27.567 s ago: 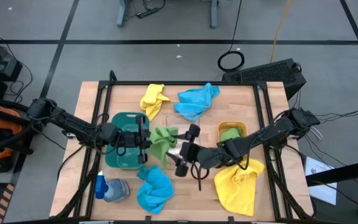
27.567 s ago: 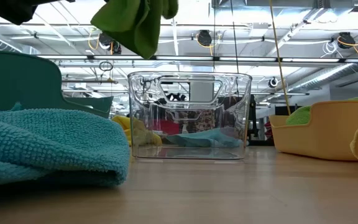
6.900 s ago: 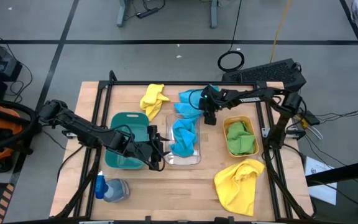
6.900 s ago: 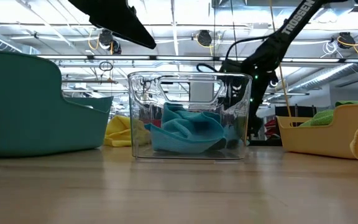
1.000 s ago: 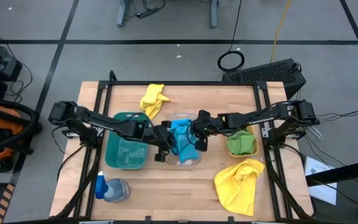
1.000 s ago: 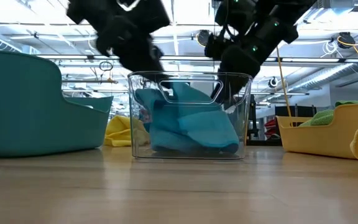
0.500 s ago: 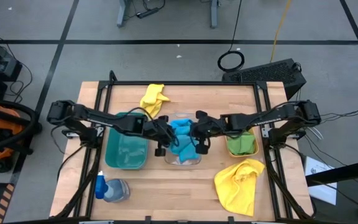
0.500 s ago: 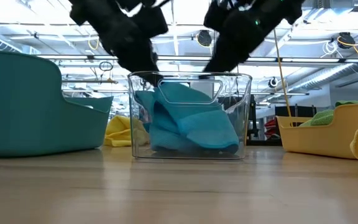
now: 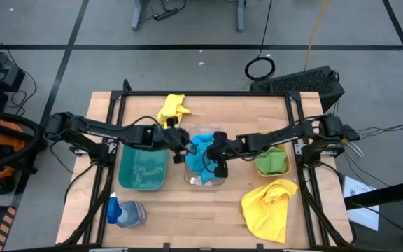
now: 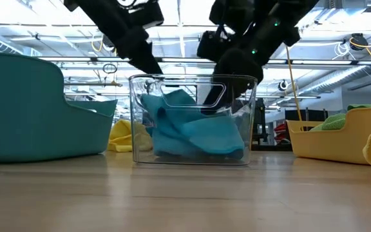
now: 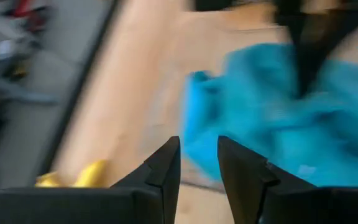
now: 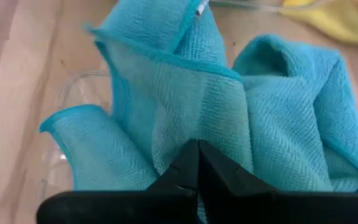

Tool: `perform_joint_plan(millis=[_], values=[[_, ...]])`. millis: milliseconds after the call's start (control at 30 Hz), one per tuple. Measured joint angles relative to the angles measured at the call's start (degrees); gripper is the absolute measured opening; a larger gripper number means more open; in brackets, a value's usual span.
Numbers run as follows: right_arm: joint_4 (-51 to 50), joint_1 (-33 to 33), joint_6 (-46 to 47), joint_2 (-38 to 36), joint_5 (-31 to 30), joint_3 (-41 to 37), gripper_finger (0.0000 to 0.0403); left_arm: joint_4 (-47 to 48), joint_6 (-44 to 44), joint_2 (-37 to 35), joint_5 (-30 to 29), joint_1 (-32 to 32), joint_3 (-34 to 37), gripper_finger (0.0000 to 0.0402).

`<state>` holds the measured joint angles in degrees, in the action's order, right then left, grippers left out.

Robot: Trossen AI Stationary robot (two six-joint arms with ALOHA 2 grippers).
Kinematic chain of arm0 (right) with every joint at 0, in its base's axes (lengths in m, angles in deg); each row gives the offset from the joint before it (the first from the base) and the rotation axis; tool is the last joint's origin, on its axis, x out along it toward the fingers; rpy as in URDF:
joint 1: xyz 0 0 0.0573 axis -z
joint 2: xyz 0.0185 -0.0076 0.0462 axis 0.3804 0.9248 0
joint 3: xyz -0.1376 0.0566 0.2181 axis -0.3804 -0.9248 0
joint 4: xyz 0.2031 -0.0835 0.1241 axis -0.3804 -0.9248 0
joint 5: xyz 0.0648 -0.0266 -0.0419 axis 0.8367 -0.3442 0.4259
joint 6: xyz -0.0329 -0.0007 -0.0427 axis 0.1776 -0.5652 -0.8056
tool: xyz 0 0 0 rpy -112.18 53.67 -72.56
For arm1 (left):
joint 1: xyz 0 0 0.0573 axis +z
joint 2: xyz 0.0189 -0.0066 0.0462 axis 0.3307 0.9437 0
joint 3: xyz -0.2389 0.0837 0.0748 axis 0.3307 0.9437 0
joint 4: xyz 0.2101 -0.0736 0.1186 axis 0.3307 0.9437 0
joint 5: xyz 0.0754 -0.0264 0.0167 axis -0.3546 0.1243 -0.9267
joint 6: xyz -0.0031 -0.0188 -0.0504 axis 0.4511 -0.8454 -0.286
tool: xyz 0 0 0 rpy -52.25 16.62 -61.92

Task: Sort microfiber towel by color & place in baskets
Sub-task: Put the blue microfiber towel into the transparent bin

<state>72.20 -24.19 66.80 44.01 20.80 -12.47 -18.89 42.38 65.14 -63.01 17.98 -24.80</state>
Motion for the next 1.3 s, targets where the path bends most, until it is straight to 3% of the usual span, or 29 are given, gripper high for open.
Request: perform_joint_plan(millis=[167, 467, 633, 900, 1133, 1300], values=[[-1.0, 2.1, 1.0, 1.3, 1.0, -0.3, 0.0, 0.3, 0.0, 0.0, -5.8, 3.8, 0.0, 0.0114], [-2.4, 2.1, 0.1, -4.0, 1.3, -0.4, 0.0, 3.8, 0.6, 0.0, -4.5, 9.6, 0.0, 0.0114], [-3.9, 2.3, 6.8, -4.9, -2.7, 3.5, 0.0, 4.7, 3.2, 0.0, -3.9, 13.2, 0.0, 0.0114], [-6.3, 0.4, 7.9, 5.2, 0.9, 10.9, 0.0, 8.0, 4.8, 0.0, 10.9, 22.8, 0.0, 0.01], [-16.5, 1.4, 7.4, 16.9, 0.5, 20.1, 0.0, 8.6, 4.5, 0.0, 11.9, 28.9, 0.0, 0.008], [-20.9, 1.4, 5.5, 19.6, 0.5, 24.5, 0.0, 8.6, 4.1, 0.0, 13.6, 32.7, 0.0, 0.0127]])
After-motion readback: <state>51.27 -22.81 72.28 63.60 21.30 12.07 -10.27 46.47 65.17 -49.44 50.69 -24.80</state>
